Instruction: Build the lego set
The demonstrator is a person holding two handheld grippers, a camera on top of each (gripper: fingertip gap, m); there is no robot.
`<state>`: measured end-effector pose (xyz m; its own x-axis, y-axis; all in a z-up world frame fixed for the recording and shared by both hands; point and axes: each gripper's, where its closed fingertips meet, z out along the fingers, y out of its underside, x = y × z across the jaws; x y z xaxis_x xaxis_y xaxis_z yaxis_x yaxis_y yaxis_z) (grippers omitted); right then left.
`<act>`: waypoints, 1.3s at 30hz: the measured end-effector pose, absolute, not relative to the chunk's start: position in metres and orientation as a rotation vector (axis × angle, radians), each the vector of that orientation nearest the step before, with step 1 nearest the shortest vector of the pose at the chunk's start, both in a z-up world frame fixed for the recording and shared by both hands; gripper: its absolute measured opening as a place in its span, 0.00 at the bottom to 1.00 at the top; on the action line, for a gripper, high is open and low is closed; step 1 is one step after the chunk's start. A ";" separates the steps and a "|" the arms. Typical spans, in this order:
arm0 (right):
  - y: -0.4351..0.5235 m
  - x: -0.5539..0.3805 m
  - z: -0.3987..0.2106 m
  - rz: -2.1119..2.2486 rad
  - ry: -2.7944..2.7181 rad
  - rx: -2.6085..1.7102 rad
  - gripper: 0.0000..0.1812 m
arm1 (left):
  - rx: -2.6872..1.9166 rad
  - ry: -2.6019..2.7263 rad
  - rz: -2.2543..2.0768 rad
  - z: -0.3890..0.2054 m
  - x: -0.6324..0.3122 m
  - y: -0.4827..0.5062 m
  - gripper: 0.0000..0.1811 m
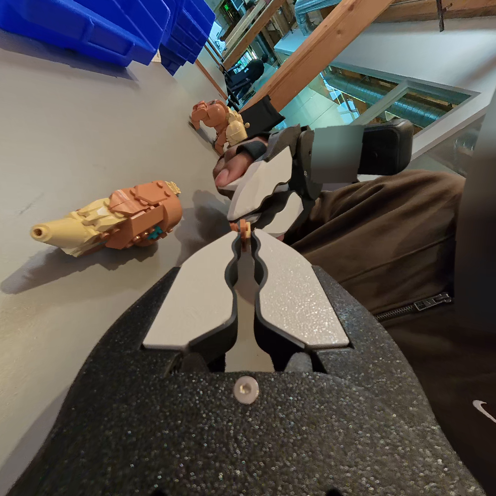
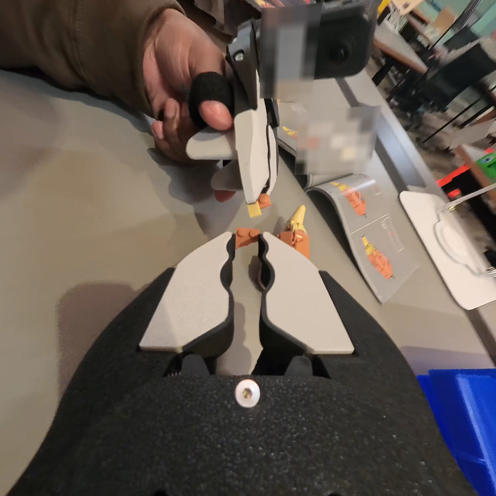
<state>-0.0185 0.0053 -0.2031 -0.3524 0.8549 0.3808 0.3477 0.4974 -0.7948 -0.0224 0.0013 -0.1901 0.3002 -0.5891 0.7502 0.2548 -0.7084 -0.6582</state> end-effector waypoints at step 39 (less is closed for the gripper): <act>-0.002 -0.019 -0.194 0.593 -1.935 -0.789 0.09 | -1.864 0.359 -1.522 -0.190 -0.014 -0.007 0.04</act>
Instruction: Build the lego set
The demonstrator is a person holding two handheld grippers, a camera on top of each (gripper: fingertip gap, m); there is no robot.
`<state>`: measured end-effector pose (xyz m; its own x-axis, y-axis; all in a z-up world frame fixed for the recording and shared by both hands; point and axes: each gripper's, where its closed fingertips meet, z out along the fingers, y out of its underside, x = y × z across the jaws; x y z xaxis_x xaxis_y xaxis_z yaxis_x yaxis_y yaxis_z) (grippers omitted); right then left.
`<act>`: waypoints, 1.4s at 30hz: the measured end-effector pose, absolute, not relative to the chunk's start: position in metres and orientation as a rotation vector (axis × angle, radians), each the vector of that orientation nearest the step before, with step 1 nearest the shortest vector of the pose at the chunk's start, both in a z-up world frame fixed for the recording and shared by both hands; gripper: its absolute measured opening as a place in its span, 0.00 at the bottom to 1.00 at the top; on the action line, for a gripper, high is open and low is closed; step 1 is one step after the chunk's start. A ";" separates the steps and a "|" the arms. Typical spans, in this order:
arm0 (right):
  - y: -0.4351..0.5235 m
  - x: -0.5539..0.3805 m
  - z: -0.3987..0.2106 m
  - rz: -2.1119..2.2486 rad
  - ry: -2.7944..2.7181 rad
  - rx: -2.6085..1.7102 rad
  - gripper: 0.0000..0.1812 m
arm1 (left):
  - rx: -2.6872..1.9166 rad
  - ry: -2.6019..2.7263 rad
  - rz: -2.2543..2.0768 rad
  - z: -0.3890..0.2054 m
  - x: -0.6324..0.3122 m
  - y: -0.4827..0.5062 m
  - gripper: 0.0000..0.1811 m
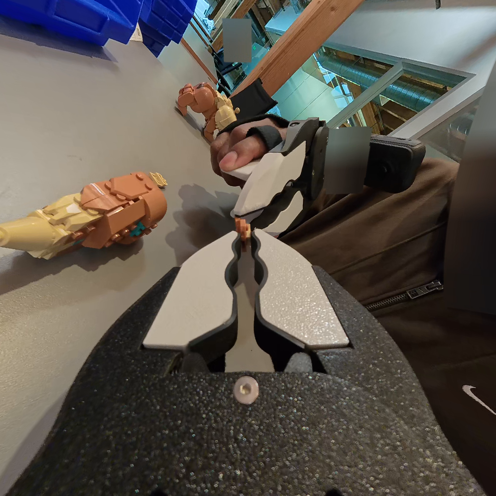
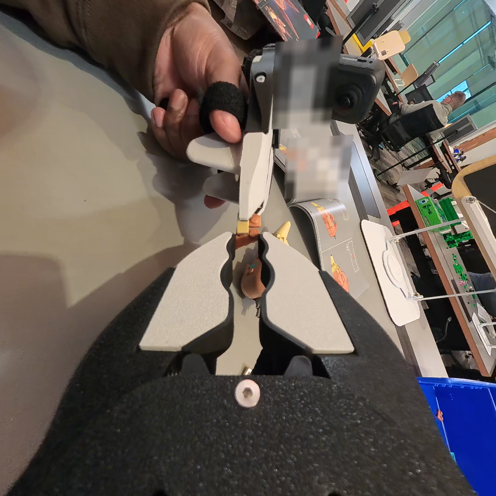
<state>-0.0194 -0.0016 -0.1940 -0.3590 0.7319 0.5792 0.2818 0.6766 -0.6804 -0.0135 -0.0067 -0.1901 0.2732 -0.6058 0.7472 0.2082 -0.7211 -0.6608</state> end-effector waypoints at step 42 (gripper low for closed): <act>-0.001 -0.018 -0.202 0.578 -1.939 -0.790 0.04 | -1.919 0.302 -1.490 -0.199 -0.010 0.000 0.04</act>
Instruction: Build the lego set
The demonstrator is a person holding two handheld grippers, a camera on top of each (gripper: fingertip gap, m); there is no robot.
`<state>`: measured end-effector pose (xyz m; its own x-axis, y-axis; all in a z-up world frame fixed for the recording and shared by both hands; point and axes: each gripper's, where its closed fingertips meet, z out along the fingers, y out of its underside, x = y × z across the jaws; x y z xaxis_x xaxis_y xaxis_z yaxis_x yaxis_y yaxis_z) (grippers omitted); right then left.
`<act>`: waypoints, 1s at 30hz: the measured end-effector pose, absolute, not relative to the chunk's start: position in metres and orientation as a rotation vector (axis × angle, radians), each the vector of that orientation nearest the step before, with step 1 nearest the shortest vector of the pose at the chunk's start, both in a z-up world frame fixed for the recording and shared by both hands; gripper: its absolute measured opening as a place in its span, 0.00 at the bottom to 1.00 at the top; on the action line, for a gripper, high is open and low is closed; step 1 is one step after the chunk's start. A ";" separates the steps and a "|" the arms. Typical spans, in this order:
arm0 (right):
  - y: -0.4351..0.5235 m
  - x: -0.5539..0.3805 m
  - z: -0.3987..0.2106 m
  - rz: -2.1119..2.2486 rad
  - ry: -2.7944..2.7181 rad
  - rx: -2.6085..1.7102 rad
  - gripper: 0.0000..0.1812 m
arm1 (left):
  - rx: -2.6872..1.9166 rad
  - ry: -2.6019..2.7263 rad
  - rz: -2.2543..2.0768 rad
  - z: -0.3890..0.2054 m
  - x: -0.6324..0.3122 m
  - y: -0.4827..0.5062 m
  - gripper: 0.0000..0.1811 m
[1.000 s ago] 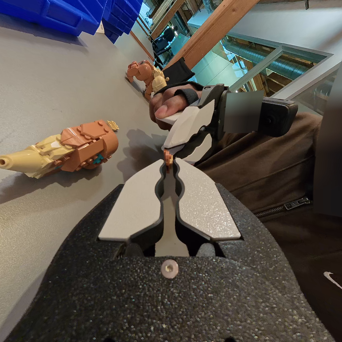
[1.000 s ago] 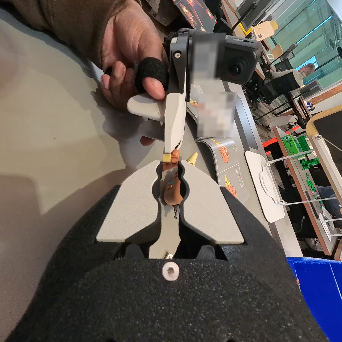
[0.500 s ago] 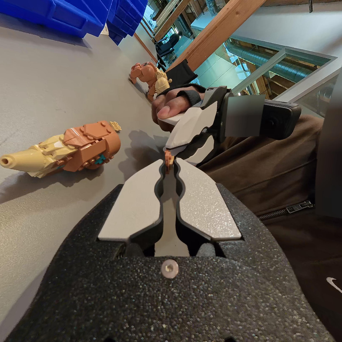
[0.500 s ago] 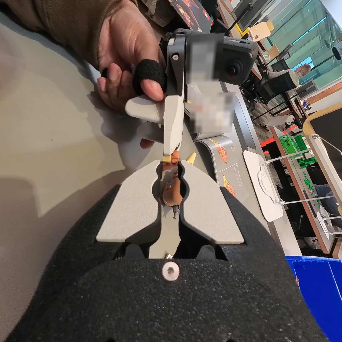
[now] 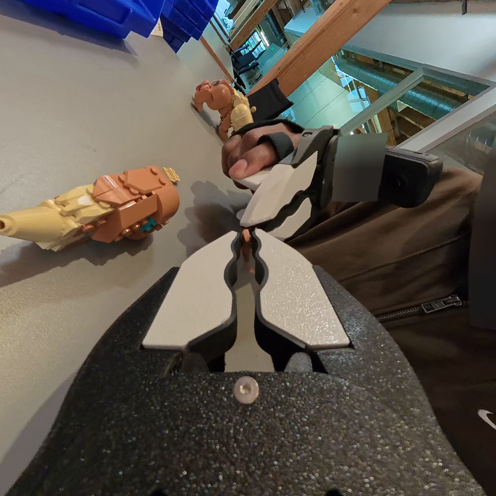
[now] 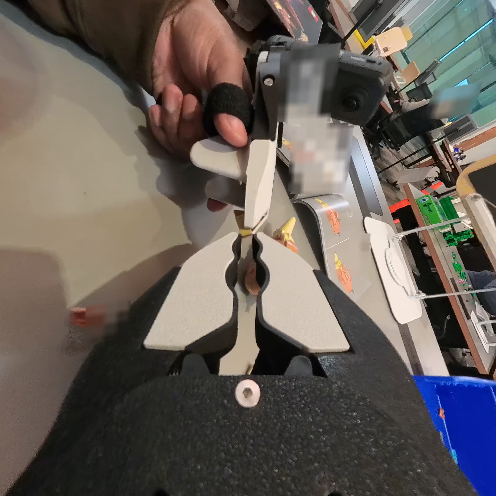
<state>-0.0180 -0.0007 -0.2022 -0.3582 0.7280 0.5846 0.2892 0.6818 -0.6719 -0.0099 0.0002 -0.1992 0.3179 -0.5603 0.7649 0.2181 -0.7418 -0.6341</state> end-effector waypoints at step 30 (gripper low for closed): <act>0.035 0.010 -0.236 0.796 -1.917 -1.080 0.08 | -2.255 0.346 -1.152 -0.247 -0.018 0.004 0.08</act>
